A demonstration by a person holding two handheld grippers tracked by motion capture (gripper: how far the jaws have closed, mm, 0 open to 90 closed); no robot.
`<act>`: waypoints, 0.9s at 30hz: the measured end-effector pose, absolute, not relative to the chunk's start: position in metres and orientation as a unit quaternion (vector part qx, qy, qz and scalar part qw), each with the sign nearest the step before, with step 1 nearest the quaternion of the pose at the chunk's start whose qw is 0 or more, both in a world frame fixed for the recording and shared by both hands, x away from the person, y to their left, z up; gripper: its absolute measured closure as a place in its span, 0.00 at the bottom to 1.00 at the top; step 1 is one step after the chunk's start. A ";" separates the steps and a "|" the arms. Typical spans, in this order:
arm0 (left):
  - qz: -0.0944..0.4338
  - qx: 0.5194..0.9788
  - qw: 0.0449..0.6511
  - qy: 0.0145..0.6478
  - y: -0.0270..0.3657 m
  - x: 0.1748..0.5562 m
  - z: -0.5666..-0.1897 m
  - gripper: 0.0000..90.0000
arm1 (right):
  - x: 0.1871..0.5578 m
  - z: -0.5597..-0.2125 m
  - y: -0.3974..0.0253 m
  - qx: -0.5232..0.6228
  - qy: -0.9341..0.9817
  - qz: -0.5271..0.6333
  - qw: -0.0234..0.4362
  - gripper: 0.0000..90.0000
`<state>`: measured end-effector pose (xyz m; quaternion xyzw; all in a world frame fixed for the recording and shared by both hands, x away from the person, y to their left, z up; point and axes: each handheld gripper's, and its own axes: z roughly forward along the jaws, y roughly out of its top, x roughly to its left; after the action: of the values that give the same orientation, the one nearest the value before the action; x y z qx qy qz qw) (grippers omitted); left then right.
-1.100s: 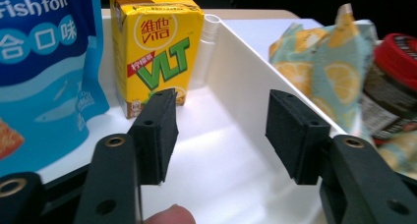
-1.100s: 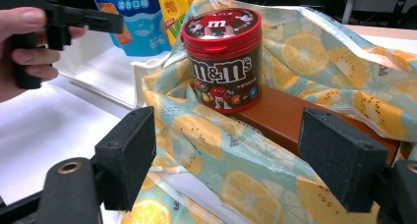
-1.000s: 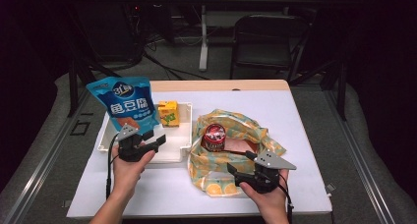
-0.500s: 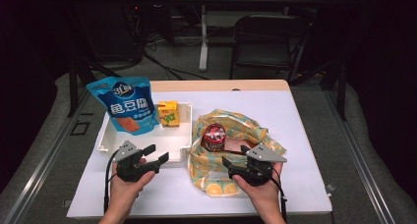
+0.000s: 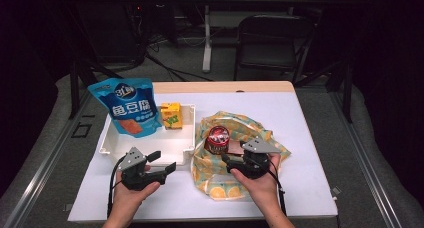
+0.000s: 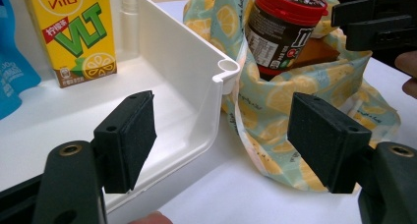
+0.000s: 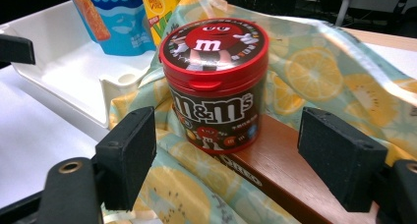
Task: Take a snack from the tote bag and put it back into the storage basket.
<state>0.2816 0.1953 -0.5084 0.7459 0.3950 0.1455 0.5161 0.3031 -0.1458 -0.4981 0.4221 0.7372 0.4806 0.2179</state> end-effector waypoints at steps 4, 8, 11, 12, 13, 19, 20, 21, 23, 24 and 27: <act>0.149 0.744 0.518 0.396 0.197 0.281 -0.507 0.30 | 0.309 -0.501 -0.139 0.421 0.742 0.474 0.217 0.24; 0.146 0.743 0.520 0.395 0.196 0.281 -0.507 0.30 | 0.315 -0.503 -0.134 0.422 0.743 0.472 0.217 0.24; 0.145 0.748 0.516 0.391 0.195 0.281 -0.507 0.30 | 0.320 -0.503 -0.131 0.421 0.746 0.468 0.219 0.24; 0.144 0.748 0.517 0.391 0.195 0.281 -0.507 0.30 | 0.321 -0.503 -0.129 0.423 0.744 0.470 0.217 0.24; 0.144 0.748 0.517 0.391 0.195 0.281 -0.507 0.30 | 0.323 -0.504 -0.128 0.424 0.744 0.469 0.217 0.24; 0.143 0.748 0.517 0.391 0.195 0.281 -0.507 0.30 | 0.329 -0.506 -0.121 0.425 0.747 0.464 0.216 0.23; 0.142 0.748 0.517 0.391 0.195 0.281 -0.507 0.30 | 0.330 -0.506 -0.120 0.423 0.749 0.463 0.216 0.23; 0.142 0.748 0.517 0.391 0.195 0.281 -0.507 0.30 | 0.331 -0.507 -0.118 0.425 0.746 0.465 0.217 0.23; 0.141 0.749 0.517 0.391 0.194 0.281 -0.507 0.30 | 0.332 -0.506 -0.117 0.423 0.749 0.462 0.215 0.23; 0.140 0.748 0.517 0.392 0.194 0.281 -0.507 0.30 | 0.333 -0.506 -0.115 0.424 0.748 0.462 0.216 0.23; 0.140 0.750 0.516 0.390 0.194 0.281 -0.508 0.30 | 0.336 -0.507 -0.112 0.425 0.747 0.461 0.220 0.23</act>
<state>0.2806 0.1936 -0.5077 0.7497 0.3903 0.1401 0.5157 0.3361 -0.1121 -0.5072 0.4250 0.7474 0.4608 0.2198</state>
